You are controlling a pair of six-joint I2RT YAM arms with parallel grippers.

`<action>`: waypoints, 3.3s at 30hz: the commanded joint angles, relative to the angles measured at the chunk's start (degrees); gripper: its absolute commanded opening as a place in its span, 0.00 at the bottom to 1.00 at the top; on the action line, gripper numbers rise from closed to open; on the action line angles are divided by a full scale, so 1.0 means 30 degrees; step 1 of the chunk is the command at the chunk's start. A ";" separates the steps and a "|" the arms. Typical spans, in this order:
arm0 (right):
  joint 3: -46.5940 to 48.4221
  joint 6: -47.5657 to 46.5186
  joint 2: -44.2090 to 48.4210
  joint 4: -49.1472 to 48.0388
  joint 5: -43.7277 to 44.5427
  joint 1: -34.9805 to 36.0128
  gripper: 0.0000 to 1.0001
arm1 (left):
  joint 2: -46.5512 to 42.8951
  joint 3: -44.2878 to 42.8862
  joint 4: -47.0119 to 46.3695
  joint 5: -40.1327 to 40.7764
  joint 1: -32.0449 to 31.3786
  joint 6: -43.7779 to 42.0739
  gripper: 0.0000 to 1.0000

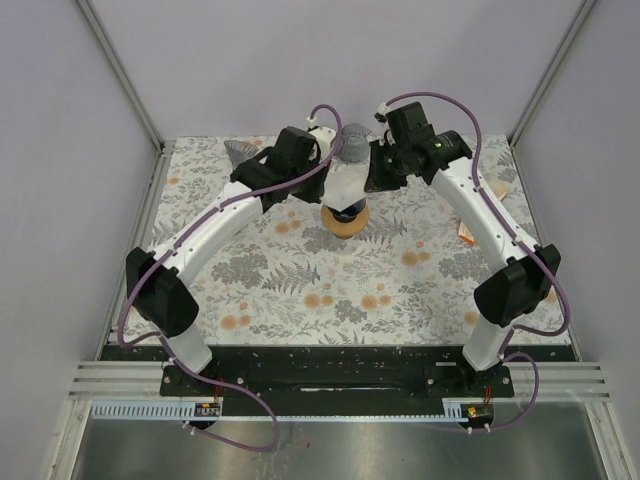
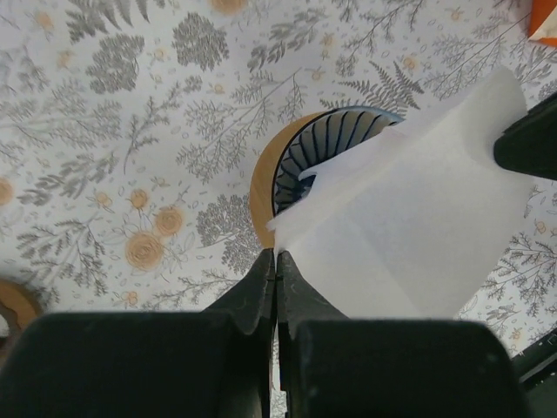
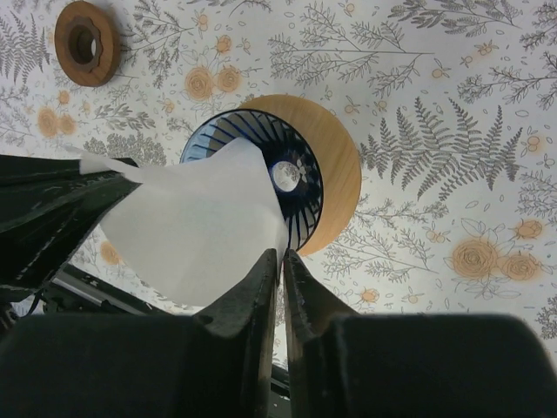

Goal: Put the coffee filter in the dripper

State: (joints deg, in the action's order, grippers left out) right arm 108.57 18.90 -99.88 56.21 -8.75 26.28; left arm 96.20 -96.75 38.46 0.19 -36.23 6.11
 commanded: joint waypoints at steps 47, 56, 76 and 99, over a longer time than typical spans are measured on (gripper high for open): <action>0.3506 -0.4601 -0.2066 -0.0631 0.0603 0.2283 0.04 | -0.1334 -0.0654 -0.0658 -0.5097 0.3901 0.2590 0.95; 0.3975 -0.4336 -0.4675 0.0630 0.1862 0.3425 0.00 | -0.0925 0.1104 -0.1332 -0.6855 0.4370 0.5809 0.91; 0.2979 -0.3954 -0.7401 0.1158 0.3446 0.4422 0.00 | -0.0164 0.4154 -0.3268 -0.8792 0.4517 0.9096 0.72; 0.3708 -0.3925 -0.7257 0.1509 0.2244 0.4394 0.00 | 0.0217 0.4740 -0.3620 -0.8705 0.4517 0.9477 0.36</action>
State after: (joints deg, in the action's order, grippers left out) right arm 117.67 6.87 -121.71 59.55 1.02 38.59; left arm 96.97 -83.33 29.76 -25.89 -22.94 34.48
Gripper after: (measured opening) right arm 0.019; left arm 0.378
